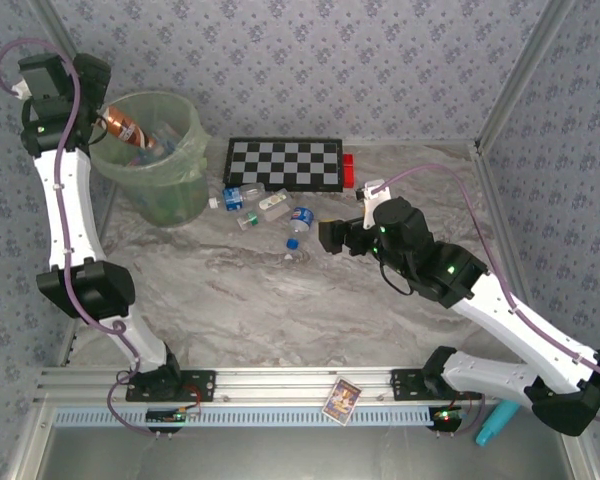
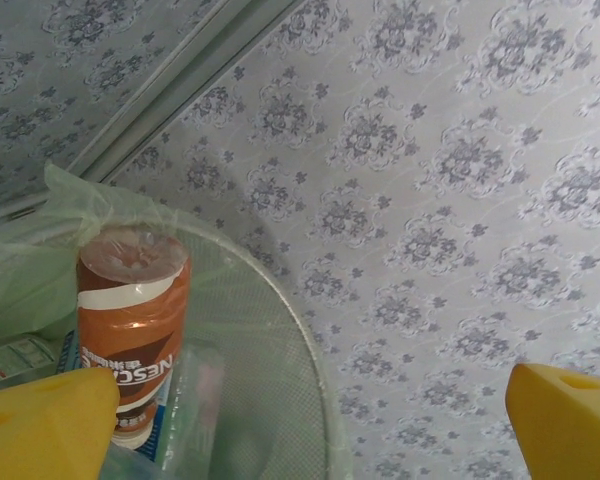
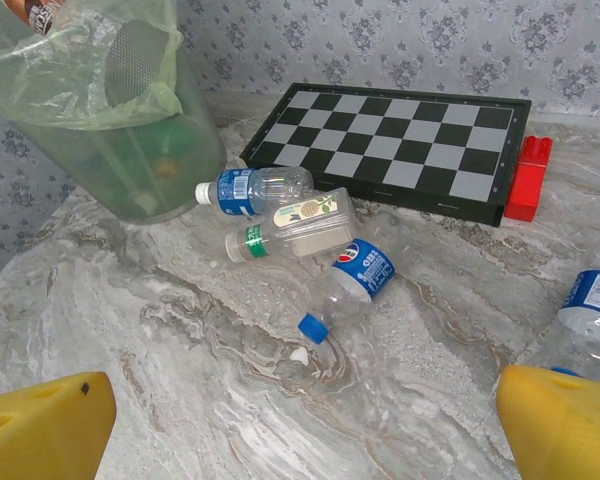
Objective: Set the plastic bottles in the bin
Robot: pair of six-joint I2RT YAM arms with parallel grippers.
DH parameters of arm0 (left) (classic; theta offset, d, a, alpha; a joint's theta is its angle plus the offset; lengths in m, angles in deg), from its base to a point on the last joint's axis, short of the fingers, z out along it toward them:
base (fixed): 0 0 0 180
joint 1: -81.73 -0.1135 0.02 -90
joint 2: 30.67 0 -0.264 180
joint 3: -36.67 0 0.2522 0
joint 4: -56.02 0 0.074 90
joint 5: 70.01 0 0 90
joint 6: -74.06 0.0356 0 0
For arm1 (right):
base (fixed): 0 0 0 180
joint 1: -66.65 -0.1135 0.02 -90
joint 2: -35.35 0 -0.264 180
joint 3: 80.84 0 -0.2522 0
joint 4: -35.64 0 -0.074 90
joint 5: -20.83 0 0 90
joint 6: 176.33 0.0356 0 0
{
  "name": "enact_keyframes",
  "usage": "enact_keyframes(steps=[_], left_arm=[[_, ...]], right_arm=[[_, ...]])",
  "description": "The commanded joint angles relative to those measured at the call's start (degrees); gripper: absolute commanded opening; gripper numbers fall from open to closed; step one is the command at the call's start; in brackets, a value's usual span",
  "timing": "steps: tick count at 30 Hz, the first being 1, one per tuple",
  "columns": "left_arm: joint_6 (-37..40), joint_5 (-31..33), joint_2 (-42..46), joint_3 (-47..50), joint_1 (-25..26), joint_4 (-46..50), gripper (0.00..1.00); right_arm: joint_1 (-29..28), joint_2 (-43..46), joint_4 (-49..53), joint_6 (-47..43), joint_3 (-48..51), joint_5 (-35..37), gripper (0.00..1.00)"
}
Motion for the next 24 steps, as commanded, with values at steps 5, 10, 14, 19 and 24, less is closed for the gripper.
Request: enact_keyframes(steps=[5,10,14,19,24], left_arm=[[4.93,-0.92,-3.08,-5.43,0.10,1.06,0.99],[6.28,-1.04,-5.73,-7.60,0.18,0.81,0.99],[9.41,0.90,-8.68,-10.51,-0.07,1.48,1.00],[10.31,0.60,-12.05,-12.13,-1.12,0.78,1.00],[10.57,0.13,-14.88,-12.09,-1.33,0.51,1.00]], right_arm=[[0.56,2.13,0.83,1.30,-2.14,3.11,1.00],[0.71,1.66,1.18,1.48,-2.14,2.56,1.00],[0.93,0.92,2.22,0.92,-2.92,2.39,1.00],[1.14,0.74,2.88,1.15,-3.20,2.77,0.99],[1.43,0.39,2.94,1.45,-2.89,2.77,1.00]])
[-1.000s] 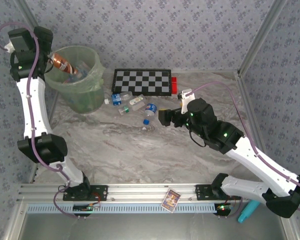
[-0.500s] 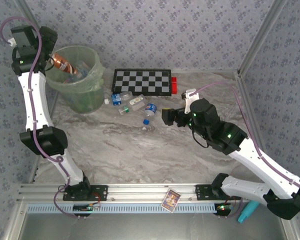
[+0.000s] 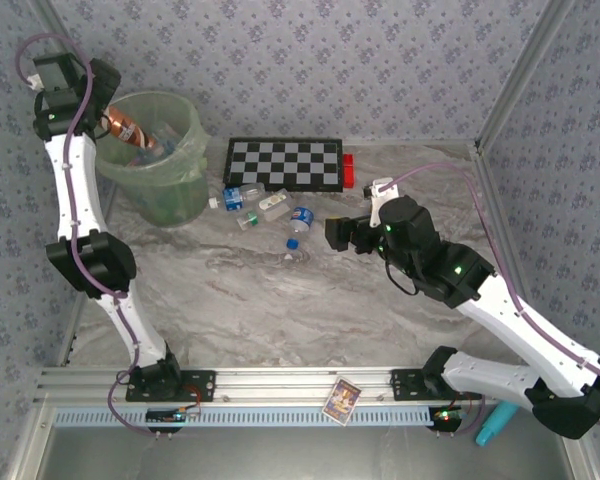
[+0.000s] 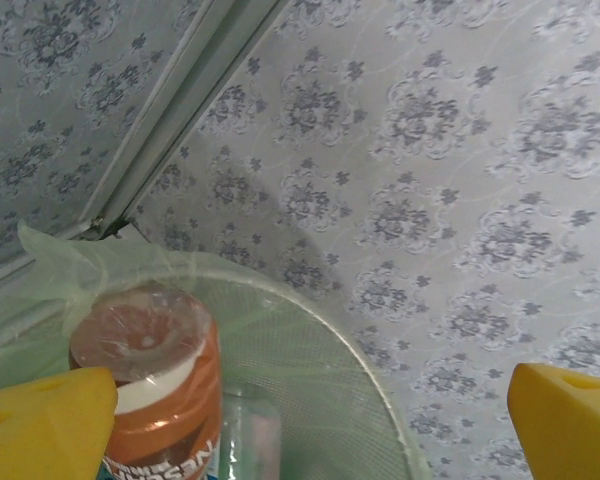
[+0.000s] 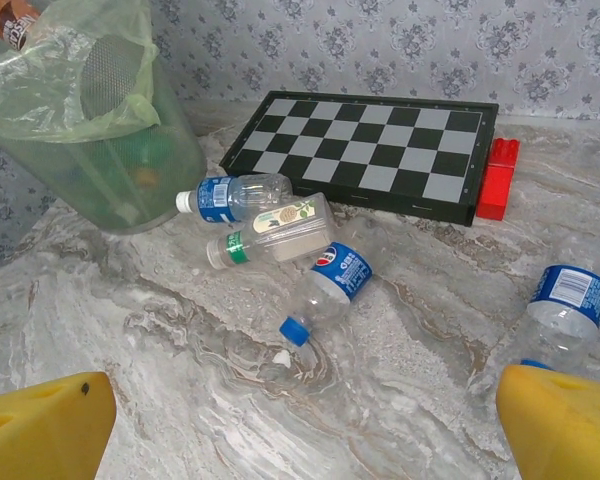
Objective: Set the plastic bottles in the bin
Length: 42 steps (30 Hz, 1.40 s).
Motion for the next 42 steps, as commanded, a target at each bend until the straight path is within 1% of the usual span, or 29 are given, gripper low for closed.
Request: enact_keyframes(steps=[1,5,10,14,20,22,31,42], left_arm=[[1.67,0.05,-1.75,-2.08,-0.39,-0.24,1.00],[1.62,-1.27,-3.39,-1.61,-0.37,-0.55,0.99],[1.42,-6.34,-4.10,-0.41,-0.16,-2.06,0.99],[2.33,-8.63,-3.60,-0.10,0.71,-2.89,0.99],[2.32,-9.34,-1.88,0.03,1.51,0.09,0.99],[2.71,-9.76,-1.19,0.03,1.70,0.80,0.99],[2.26,-12.79,4.49,1.36,3.26,-1.20,1.00],[1.35,-12.30,11.13,5.88,5.53,-0.40,1.00]], right_arm=[[0.38,-0.42,0.63,1.05,-1.69,1.30,1.00],[0.72,-0.86,0.23,1.16,-1.43,1.04,1.00],[1.39,-1.63,-0.51,1.01,-1.19,-0.17,0.99],[2.04,-2.12,-1.21,0.71,-1.07,-1.23,1.00],[2.79,-1.71,-2.15,0.89,-0.99,-1.97,0.99],[2.97,-1.40,-2.45,0.97,1.17,-2.08,1.00],[3.10,0.16,-3.07,1.38,2.40,-2.26,1.00],[2.88,2.56,-1.37,4.39,4.38,-1.05,1.00]])
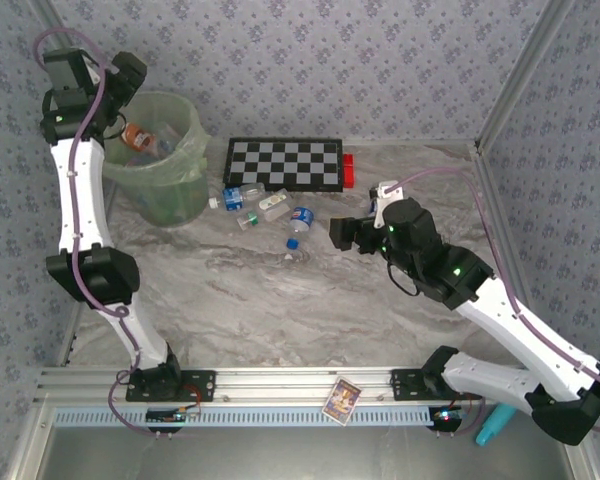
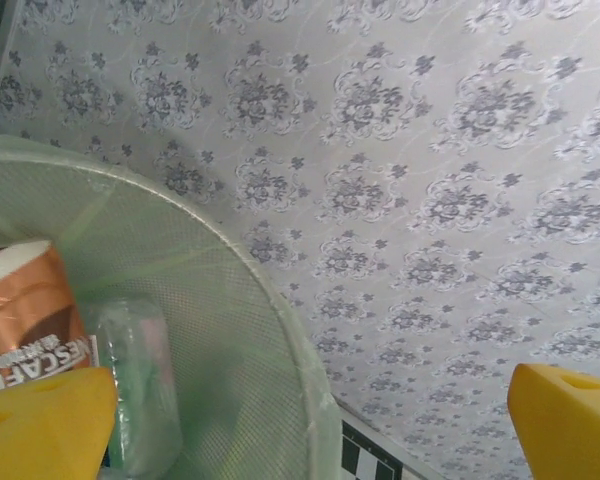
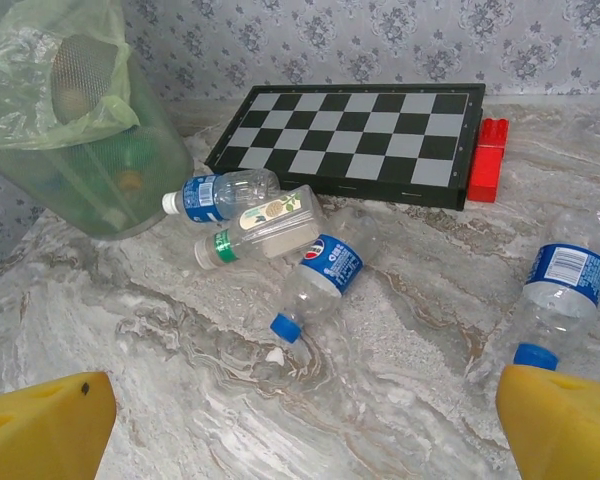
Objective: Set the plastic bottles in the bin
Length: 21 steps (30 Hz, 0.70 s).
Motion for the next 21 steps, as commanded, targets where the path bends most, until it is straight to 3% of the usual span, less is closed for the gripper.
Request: enact_keyframes(steps=[1,10,18,21], left_arm=[[-0.19,-0.50,3.63,1.44,1.39,0.21,1.00],[4.33,0.93,11.93,9.97,9.67,1.17,1.00],[6.72,3.69,21.01,23.33,19.79,-0.87,1.00],[7.90,4.95,22.98,26.42,24.27,-0.67,1.00]], right_arm=[[0.20,0.78,2.01,2.91,0.42,0.59,1.00],[8.70,-0.31,6.27,9.59,3.41,0.44,1.00],[21.83,-3.12,2.38,14.42,9.57,-11.24,1.00],[25.28,-5.17,-1.02,15.08,12.30,-15.56,0.92]])
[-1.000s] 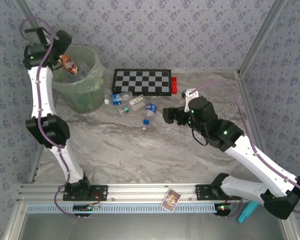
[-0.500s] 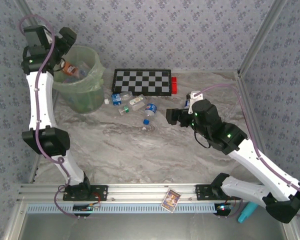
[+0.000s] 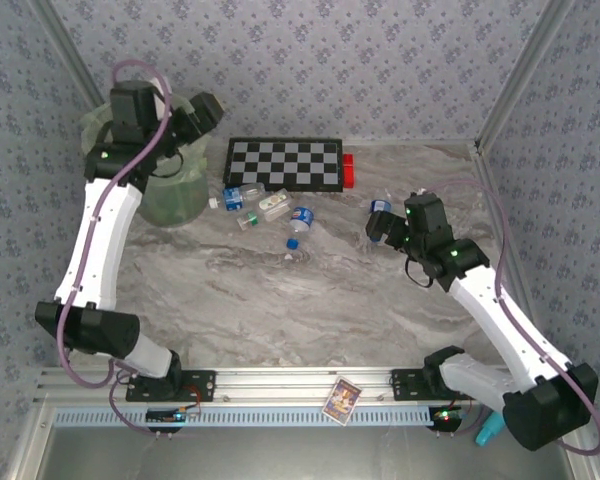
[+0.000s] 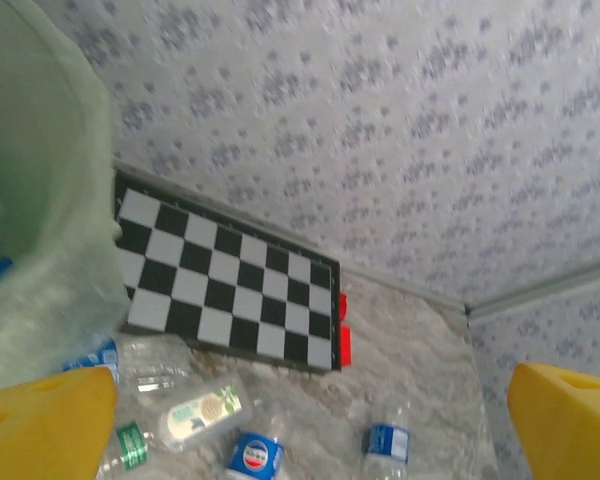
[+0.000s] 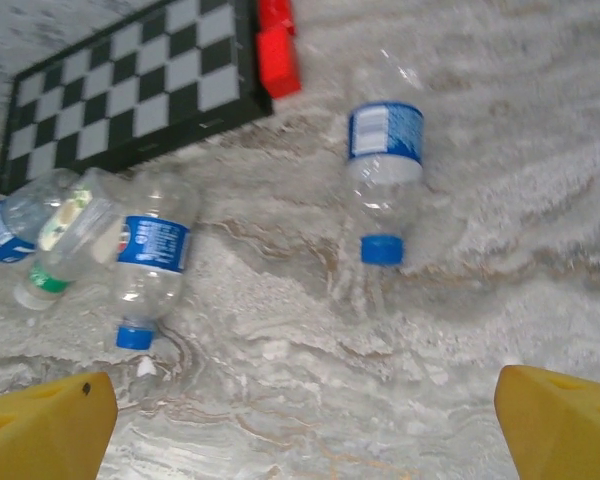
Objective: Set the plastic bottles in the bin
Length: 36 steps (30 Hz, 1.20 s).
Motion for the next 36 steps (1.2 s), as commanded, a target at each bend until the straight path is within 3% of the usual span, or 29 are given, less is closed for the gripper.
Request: enact_keyframes(steps=[1,7,17,24,36], left_arm=[[2.81,2.43,2.50,2.68,4.28,-0.65,1.00],[3.35,4.25,4.34,7.01,12.65,0.12,1.00],[2.09,7.43,6.37,11.20,21.05,3.36,1.00],[1.03,8.94,7.42,12.57,22.89,5.49,1.00],[1.02,11.30,9.93,14.09,23.00,6.68,1.00]], right_arm=[[3.11,-2.27,-3.93,2.44,2.49,-6.58,0.90],[8.31,-10.24,-10.56,0.89,5.60,-12.03,0.72],[12.39,-27.81,-19.99,-0.34,2.14,-17.60,0.62],[12.17,-38.60,-21.85,-0.66,-2.74,-18.27,0.57],[11.35,-43.42,-21.63,-3.42,-5.81,-16.60,0.48]])
